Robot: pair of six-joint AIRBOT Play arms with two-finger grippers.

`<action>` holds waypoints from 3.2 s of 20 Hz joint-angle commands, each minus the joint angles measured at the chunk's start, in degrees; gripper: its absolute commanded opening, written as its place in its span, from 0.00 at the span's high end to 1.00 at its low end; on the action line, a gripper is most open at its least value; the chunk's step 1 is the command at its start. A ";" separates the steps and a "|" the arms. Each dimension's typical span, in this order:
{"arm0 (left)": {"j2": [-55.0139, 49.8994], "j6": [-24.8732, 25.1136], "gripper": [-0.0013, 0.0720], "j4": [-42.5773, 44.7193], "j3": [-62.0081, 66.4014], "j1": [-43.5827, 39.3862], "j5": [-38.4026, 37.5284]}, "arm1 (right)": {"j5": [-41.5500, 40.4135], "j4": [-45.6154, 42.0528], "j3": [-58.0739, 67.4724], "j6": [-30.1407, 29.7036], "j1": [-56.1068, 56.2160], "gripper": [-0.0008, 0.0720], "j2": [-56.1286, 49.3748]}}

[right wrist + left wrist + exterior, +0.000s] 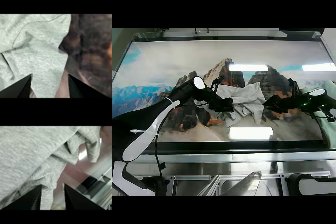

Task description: Fold the shirts.

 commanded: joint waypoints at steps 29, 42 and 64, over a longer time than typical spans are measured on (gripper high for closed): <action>45.03 0.81 0.97 2.93 0.09 25.64 -16.52 | 9.14 8.72 22.62 -0.44 -9.09 0.97 26.14; 66.60 8.57 0.96 -0.70 19.19 59.21 -13.44 | -0.85 11.34 40.13 -3.13 -17.27 0.97 46.90; -3.74 11.47 0.47 14.80 26.84 37.75 -11.63 | -13.68 12.11 40.24 -6.99 0.85 0.26 -16.63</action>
